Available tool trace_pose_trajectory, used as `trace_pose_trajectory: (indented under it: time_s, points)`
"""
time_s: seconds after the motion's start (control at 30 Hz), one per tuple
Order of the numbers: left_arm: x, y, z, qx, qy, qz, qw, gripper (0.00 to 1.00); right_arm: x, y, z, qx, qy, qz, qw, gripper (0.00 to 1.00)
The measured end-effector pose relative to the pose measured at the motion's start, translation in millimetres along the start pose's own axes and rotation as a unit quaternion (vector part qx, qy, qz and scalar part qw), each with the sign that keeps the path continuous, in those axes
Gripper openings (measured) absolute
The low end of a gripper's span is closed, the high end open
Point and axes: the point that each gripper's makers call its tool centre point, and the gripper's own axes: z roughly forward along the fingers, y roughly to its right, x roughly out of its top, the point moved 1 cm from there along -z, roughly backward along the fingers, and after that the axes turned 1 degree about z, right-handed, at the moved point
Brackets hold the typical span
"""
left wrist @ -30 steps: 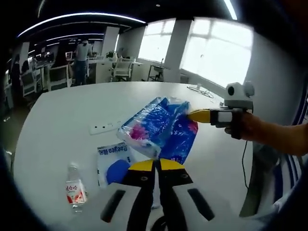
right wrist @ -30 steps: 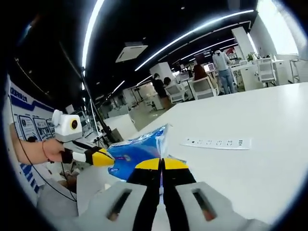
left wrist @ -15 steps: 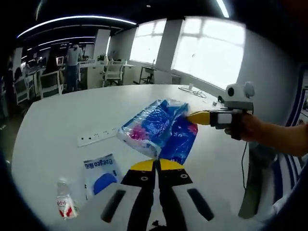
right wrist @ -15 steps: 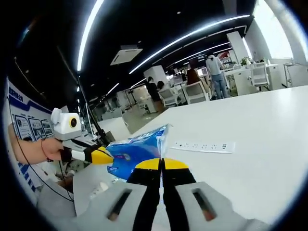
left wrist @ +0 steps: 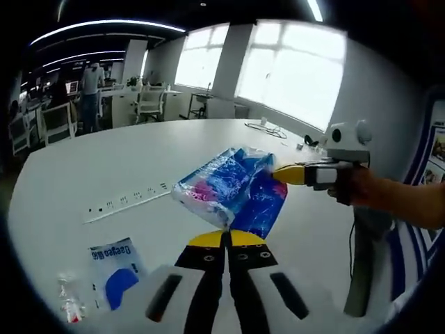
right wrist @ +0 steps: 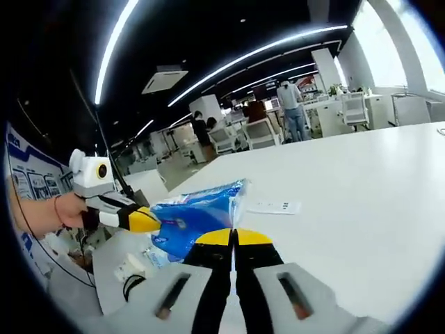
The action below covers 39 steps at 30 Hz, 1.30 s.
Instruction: Arrange the tabletop items into an orderly group along one side of the table until the central work area is clear of visible clutter.
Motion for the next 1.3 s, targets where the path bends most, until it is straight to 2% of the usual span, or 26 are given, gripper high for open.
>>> trace_pose_trajectory:
  time_s: [0.43, 0.77, 1.3]
  points:
    - [-19.8, 20.9, 54.5, -0.014, -0.03, 0.002, 0.9995, 0.0, -34.2, 52.2, -19.1, -0.048, -0.029, 0.018, 0.9983, 0.0]
    - [-49.0, 25.3, 96.7, -0.017, -0.064, -0.005, 0.9978, 0.0, -72.2, 90.4, -22.1, -0.078, -0.064, 0.035, 0.9942, 0.0]
    - [-88.4, 26.1, 137.2, -0.018, -0.101, -0.011, 0.9947, 0.0, -114.4, 119.9, -25.2, -0.101, -0.091, 0.046, 0.9897, 0.0]
